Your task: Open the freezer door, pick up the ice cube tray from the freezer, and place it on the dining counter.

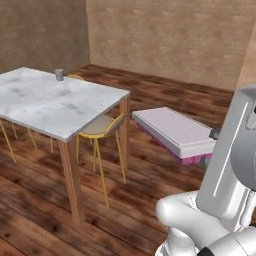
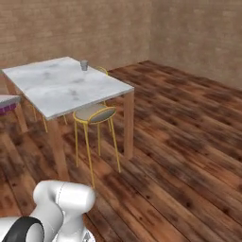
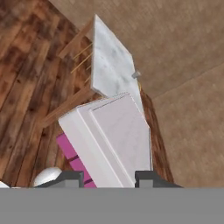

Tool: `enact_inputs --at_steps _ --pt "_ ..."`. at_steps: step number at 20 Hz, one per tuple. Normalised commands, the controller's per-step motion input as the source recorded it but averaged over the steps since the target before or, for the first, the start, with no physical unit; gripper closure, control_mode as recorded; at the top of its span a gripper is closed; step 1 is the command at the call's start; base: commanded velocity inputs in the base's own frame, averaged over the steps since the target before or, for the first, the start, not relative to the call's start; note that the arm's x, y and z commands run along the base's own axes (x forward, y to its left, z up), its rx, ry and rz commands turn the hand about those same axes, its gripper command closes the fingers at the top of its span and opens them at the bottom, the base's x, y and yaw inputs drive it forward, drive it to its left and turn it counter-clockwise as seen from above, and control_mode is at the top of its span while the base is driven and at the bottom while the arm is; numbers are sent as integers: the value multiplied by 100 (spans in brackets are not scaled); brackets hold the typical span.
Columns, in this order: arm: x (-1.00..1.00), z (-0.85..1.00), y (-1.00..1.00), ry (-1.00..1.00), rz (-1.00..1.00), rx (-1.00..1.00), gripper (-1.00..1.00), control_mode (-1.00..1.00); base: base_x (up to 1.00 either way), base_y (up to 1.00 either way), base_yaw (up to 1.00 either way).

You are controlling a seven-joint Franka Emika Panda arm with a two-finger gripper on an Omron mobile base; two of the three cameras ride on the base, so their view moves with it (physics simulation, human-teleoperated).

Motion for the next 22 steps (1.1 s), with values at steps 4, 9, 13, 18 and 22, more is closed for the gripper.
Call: enact_inputs --at_steps 4,9,13,18,22 --pt "0 0 0 0 0 0 100 100 100 -1 22" --pt "0 0 0 0 0 0 100 100 100 -33 23" --pt "0 0 0 0 0 0 100 100 95 -47 28" --pt "0 0 0 0 0 0 100 100 85 -39 33" --pt "0 0 0 0 0 0 100 100 81 -42 37"
